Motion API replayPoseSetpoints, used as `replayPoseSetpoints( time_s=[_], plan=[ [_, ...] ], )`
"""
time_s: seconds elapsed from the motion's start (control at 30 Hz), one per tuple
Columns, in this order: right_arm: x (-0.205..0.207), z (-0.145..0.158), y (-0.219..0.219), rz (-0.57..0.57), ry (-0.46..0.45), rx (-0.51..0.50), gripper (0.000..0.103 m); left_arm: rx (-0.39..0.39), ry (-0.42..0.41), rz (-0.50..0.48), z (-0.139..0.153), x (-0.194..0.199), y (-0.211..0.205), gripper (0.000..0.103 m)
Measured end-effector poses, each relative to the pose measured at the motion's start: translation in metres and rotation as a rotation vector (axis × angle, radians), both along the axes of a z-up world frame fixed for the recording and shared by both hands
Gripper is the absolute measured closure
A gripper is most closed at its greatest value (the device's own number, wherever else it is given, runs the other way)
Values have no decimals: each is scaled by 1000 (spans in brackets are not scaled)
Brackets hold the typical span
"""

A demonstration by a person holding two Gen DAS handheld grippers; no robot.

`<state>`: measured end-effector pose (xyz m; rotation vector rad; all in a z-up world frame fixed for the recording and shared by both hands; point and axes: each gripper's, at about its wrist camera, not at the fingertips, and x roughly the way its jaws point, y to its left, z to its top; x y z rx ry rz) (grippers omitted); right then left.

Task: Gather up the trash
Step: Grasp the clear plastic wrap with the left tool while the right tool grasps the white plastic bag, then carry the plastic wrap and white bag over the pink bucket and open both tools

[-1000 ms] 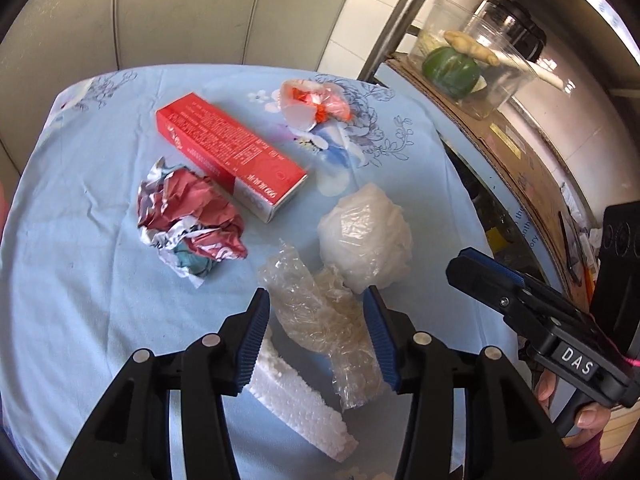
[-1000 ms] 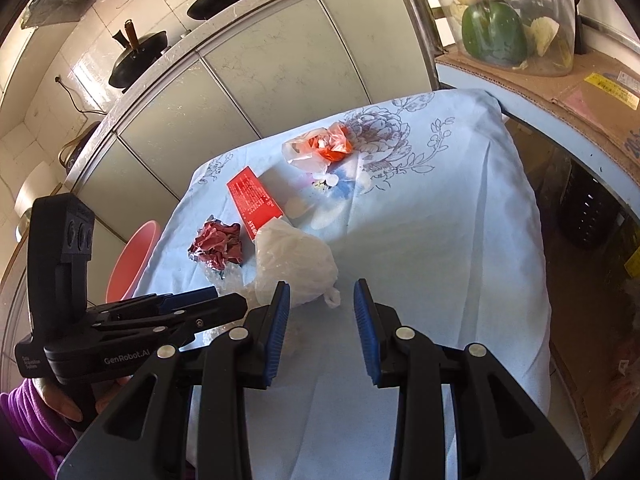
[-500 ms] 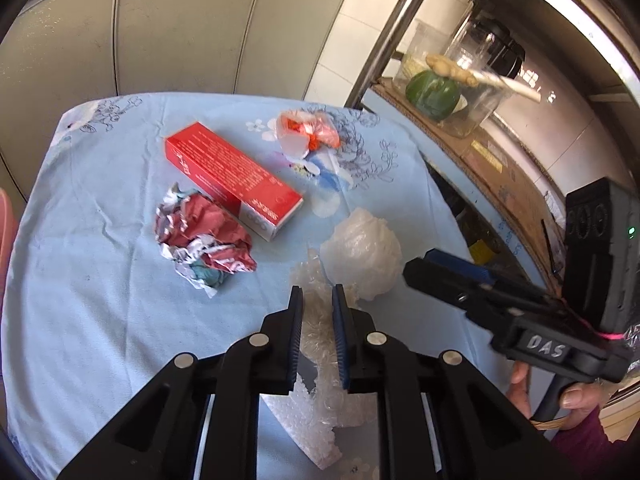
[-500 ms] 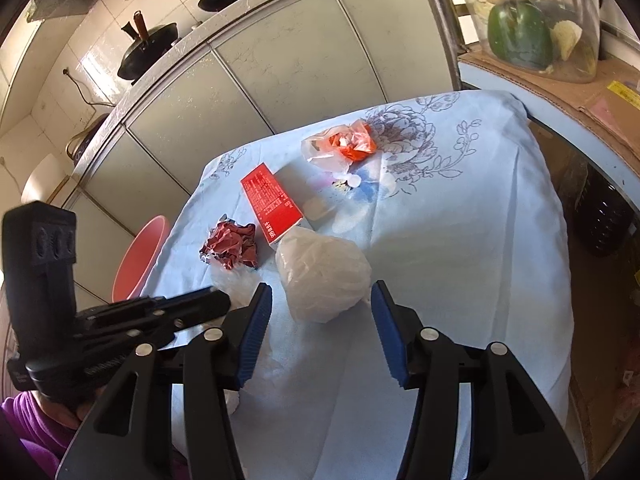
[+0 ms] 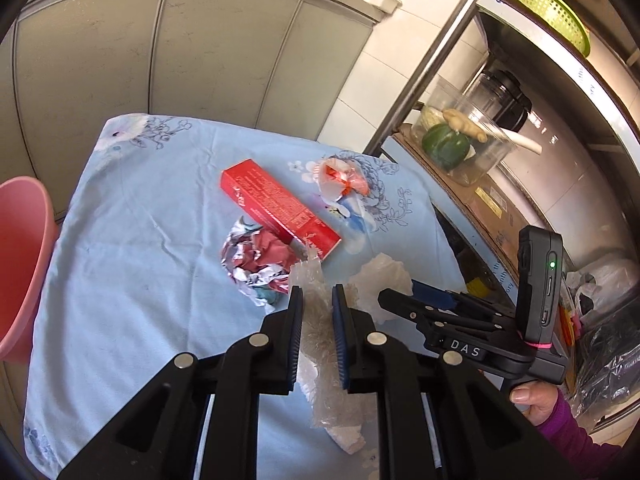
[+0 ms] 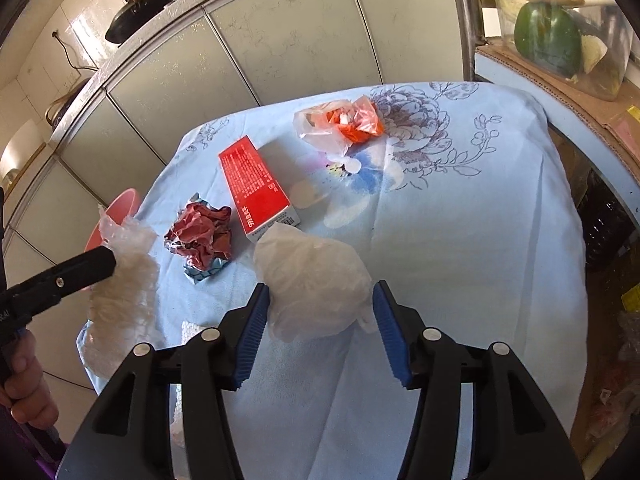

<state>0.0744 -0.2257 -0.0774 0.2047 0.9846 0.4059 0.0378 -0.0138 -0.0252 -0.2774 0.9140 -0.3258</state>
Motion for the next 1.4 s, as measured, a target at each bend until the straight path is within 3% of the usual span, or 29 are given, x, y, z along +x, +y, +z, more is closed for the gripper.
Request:
replayPoseSetpoints(
  time_s=[0.33,0.53,0.87,1.13,1.4],
  plan=[
    [-5,1,1,-11,-24,15,50,-11,7,19,-6,-1,10,89],
    [-13,3,6,0,-40,2,66,-16,-12,32,-3,-5,17,89],
    [-28,48,24,44,-151,20,69,-42,-48,102,4,-11,51,89],
    [-23,72,68,144,-168,54,69,-48,-112,207,17,-23,102,89],
    [-13,84,141,296,-152,76,69,-16,-186,376,32,-50,170,89]
  ],
)
